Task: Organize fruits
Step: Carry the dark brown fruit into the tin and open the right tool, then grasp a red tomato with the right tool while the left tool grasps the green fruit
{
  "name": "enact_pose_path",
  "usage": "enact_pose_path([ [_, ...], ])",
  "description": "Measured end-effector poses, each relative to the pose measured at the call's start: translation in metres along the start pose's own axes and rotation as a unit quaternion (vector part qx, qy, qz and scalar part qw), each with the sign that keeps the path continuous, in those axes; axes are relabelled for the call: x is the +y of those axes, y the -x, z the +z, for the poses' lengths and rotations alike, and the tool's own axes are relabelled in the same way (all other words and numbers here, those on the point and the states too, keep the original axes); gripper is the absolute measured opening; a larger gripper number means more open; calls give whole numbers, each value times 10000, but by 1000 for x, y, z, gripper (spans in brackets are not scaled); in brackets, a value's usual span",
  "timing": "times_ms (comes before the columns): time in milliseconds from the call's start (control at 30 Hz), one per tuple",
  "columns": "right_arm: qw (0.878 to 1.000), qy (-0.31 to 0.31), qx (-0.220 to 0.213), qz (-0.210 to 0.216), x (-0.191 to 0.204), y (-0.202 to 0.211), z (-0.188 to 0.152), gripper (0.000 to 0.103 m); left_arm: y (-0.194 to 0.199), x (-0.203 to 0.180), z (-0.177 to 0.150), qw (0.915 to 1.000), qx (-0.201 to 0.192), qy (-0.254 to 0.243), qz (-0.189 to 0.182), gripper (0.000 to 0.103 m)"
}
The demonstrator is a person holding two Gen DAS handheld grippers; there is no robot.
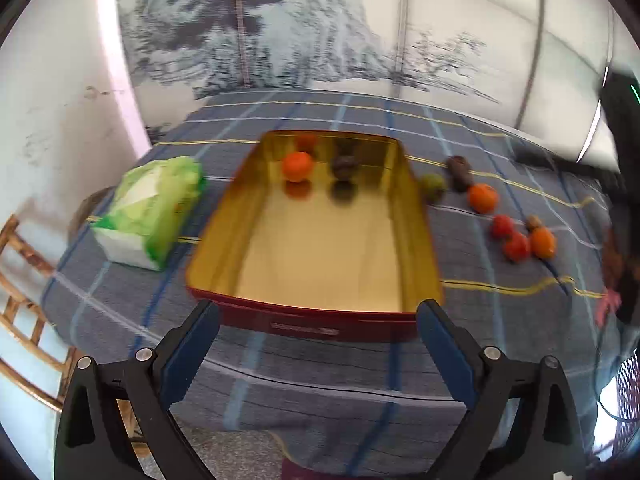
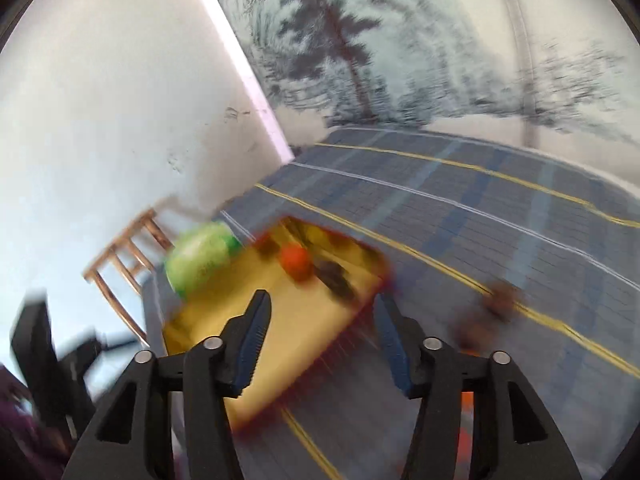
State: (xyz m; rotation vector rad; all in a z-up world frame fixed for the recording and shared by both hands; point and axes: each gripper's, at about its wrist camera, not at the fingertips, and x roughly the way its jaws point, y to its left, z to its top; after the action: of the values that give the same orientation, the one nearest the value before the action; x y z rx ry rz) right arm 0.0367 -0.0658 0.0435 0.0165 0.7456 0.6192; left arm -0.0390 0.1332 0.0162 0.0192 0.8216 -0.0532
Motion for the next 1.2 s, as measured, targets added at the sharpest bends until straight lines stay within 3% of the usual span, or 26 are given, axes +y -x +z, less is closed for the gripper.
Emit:
enact_pose_path([
  [133, 9958, -193, 371, -814, -40, 55, -70, 57, -2, -23, 0, 9995, 26, -236, -198, 97],
  [300, 9919, -554, 411, -1064, -60, 92, -118, 57, -9, -49, -2, 9977, 243, -437, -452, 97],
  [500, 9931, -783, 174, -859, -68, 82, -115, 57, -5, -72, -4, 9955, 340, -774, -438, 97],
  [700, 9994, -266, 88, -180, -34, 64, -94, 57, -8, -84, -5, 9943, 459, -851, -451, 97],
  [800, 9992, 213, 273, -204, -16, 40, -83, 57, -6, -88, -6, 9938, 424, -934, -439, 97],
  [1000, 9942, 493, 808, -503, -12, -10, -74, 54, 1, -86, -4, 9935, 264, -1040, -377, 97],
  [1067, 9915, 514, 1019, -628, -14, -21, -75, 45, 0, -85, -2, 9933, 270, -1056, -385, 97],
  [1100, 9900, 516, 1142, -650, -15, -26, -76, 33, -1, -86, 1, 9929, 266, -1095, -389, 97],
  [1200, 9918, 528, 975, -635, -14, -19, -76, 33, 0, -89, 10, 9899, 182, -1307, -518, 97],
])
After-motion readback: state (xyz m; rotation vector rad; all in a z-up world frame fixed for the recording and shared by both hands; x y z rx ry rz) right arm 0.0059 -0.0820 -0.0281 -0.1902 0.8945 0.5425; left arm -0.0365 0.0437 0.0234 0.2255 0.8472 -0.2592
